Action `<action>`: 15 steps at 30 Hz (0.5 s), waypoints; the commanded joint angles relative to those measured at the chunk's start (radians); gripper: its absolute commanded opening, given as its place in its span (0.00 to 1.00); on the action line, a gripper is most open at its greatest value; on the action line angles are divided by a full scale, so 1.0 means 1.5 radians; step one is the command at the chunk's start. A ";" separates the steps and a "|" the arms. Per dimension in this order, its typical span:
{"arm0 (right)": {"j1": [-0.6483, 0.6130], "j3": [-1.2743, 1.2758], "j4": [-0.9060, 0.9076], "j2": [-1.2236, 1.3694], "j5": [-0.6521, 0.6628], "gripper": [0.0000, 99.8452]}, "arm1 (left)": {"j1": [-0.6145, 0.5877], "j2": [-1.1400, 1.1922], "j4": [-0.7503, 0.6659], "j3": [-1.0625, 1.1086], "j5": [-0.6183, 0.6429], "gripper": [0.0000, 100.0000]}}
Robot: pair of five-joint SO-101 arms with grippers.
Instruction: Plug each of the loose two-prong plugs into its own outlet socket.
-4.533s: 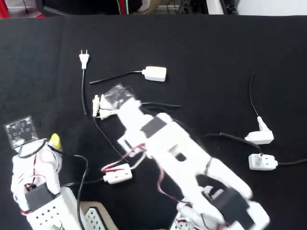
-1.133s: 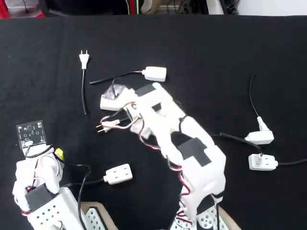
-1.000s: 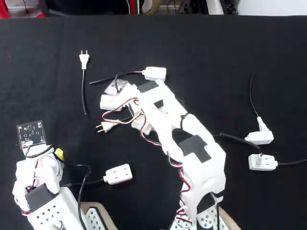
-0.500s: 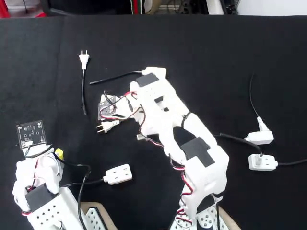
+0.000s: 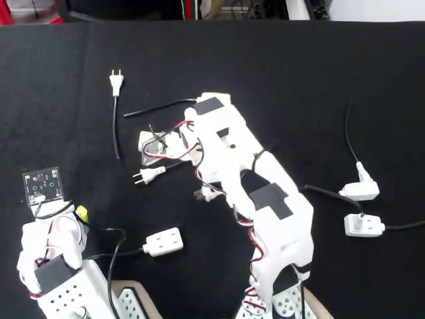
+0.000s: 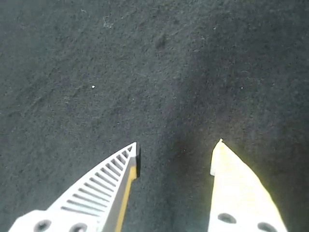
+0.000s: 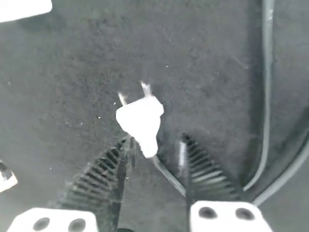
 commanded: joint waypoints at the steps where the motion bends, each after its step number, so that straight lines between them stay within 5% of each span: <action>1: 0.021 -0.036 -0.005 -0.001 -0.023 0.17 | 0.009 -0.005 0.001 0.002 -0.006 0.25; 7: 0.058 -0.082 0.002 -0.036 -0.169 0.17 | 0.009 -0.005 0.001 0.004 -0.032 0.25; 15: 0.066 -0.055 0.119 -0.101 -0.618 0.17 | 0.009 -0.005 0.002 0.004 -0.032 0.25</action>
